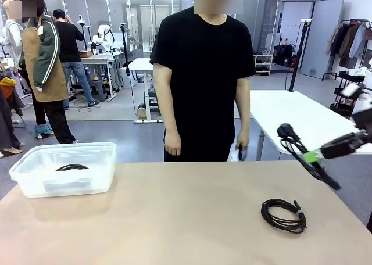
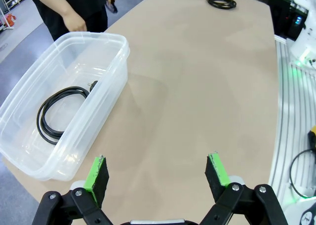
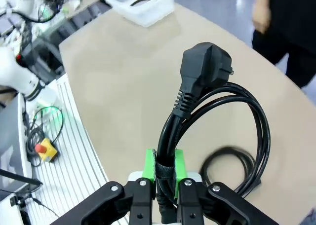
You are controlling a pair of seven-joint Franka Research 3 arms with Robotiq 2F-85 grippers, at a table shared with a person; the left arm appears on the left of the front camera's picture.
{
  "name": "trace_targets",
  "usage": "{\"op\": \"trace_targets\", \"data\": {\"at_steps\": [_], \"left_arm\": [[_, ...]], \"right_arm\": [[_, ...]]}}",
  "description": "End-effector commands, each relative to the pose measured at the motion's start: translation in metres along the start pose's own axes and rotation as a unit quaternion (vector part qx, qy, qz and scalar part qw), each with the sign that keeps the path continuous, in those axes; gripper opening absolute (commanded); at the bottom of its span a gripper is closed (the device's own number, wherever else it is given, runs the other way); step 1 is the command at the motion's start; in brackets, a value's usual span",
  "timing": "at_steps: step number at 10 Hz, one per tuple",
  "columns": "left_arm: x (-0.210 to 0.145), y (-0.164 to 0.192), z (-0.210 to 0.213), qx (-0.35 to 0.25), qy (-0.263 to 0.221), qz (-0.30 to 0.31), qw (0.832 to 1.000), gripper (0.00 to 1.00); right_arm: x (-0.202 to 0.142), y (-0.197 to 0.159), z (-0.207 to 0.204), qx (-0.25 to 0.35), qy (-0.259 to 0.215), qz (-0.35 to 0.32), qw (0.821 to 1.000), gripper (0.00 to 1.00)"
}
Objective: Organize and store the cables.
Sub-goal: Place the Power Cable into the Organizing box.
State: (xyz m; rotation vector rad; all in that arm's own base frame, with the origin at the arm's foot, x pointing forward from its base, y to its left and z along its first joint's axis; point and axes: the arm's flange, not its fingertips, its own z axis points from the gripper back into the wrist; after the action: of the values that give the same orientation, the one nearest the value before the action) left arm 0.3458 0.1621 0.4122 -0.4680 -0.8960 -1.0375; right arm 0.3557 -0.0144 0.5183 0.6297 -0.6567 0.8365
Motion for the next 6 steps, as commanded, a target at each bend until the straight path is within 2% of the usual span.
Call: {"op": "trace_targets", "data": {"at_steps": [1, 5, 6], "left_arm": [[0.000, 0.001, 0.000, 0.002, -0.011, -0.001, 1.000, 1.00], [0.000, 0.001, 0.000, 0.002, -0.011, -0.001, 1.000, 1.00], [0.000, 0.001, 0.000, 0.002, -0.011, -0.001, 1.000, 1.00]], "right_arm": [[0.061, 0.019, -0.040, -0.001, 0.028, 0.039, 0.999, 0.05], [0.198, 0.065, -0.174, 0.003, 0.128, 0.092, 0.987, 0.05], [0.229, 0.077, -0.209, 0.024, 0.138, 0.099, 0.985, 0.05]]}}
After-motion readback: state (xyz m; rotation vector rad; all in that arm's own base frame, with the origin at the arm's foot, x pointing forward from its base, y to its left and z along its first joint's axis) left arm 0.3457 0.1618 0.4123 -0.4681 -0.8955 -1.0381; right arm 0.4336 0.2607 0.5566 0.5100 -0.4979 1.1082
